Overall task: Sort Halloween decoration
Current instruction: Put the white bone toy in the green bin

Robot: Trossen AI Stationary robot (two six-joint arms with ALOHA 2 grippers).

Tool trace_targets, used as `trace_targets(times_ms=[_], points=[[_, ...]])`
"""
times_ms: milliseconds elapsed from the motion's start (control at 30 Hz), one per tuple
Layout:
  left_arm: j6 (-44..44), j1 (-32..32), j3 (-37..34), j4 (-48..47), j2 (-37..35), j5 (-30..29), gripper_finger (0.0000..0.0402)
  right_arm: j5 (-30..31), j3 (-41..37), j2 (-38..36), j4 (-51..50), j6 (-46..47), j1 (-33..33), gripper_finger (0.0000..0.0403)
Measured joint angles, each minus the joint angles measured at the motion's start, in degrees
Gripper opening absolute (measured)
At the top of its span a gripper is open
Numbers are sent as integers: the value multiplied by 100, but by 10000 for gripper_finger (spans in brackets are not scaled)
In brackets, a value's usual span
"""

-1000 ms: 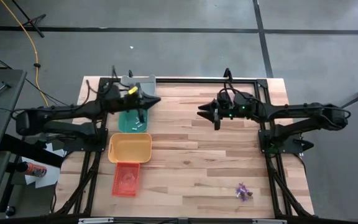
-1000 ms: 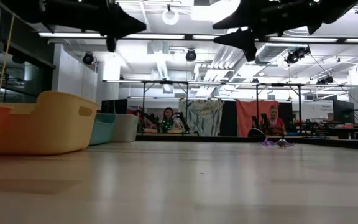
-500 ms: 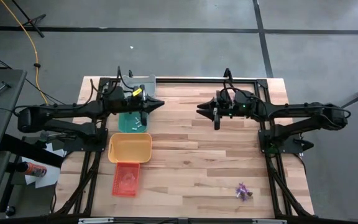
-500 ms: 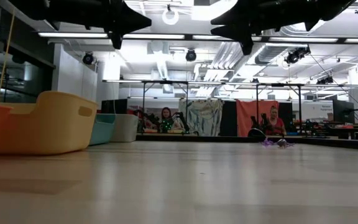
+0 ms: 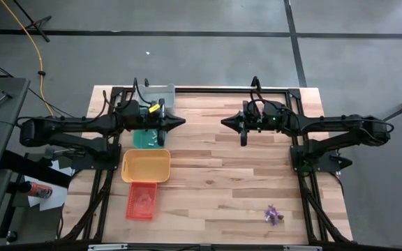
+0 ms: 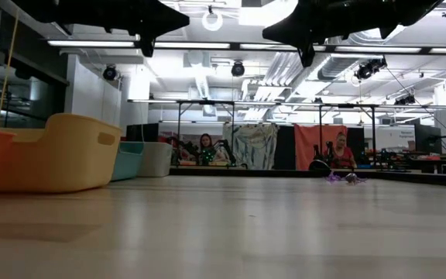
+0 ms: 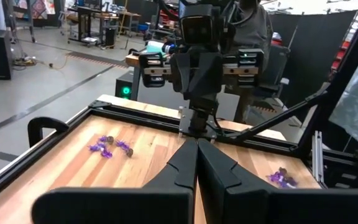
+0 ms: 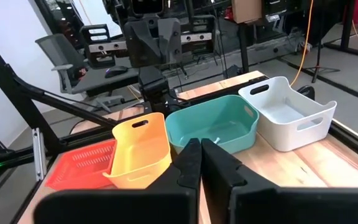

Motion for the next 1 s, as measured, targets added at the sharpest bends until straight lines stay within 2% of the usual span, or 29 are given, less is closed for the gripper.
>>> trace_targets(times_ms=[533, 667, 767, 900, 1000], points=[[41, 3, 0, 1, -1, -24, 0, 4, 0, 2, -93, 49, 0, 1], [41, 5, 0, -1, -1, -26, 0, -81, 0, 4, -611, 1080, 18, 1], [38, 5, 0, -6, 0, -59, 0, -713, 0, 6, -1272, 1994, 202, 1], [32, 9, 0, -8, -1, -92, 0, -1443, 0, 6, -2456, 3278, 843, 1], [-43, 11, 0, -10, -2, -92, 0, -1708, 0, 9, -3221, 4395, 1650, 1]])
